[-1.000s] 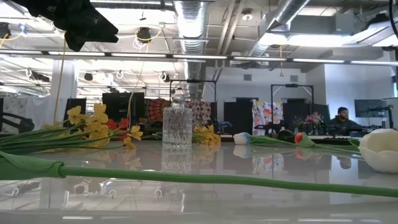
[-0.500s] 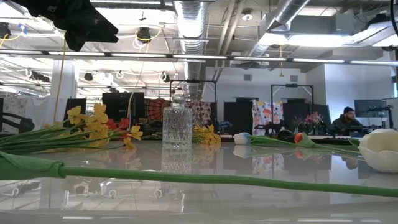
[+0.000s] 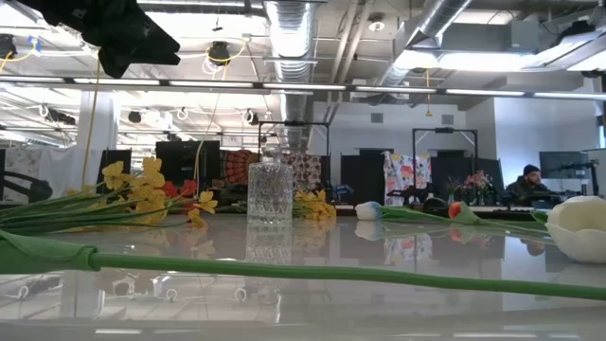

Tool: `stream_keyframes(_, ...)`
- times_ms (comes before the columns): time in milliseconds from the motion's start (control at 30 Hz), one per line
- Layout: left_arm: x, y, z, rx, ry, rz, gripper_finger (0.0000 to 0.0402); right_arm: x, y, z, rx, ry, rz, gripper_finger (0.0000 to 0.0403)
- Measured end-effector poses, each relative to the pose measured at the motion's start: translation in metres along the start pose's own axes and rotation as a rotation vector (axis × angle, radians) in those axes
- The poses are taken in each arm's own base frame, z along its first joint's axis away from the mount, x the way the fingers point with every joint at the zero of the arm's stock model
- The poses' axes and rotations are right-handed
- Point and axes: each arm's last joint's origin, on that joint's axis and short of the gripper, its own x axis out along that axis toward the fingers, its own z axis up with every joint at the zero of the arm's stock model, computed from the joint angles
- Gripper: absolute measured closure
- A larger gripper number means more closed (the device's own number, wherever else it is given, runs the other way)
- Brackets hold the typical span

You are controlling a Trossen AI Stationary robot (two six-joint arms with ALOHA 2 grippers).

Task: Sort flowers into vase by color
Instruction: Put the bottom red flowers into the pink vase

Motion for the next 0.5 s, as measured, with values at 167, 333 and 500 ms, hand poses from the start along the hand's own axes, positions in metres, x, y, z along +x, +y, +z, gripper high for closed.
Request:
stream_keyframes(167, 0.000, 0.000, 0.000, 0.002, 0.000, 0.000, 0.0285, 0.010, -0.003, -0.001, 0.014, 0.093, -0.018, 0.0182)
stream_keyframes(333, 0.000, 0.000, 0.000, 0.003, 0.000, 0.000, 0.0285, 0.024, -0.008, -0.003, 0.019, 0.120, -0.072, 0.0182)
stream_keyframes(500, 0.000, 0.000, 0.000, 0.003, 0.001, -0.001, 0.0285, 0.032, -0.009, -0.003, 0.025, 0.154, -0.068, 0.0182)
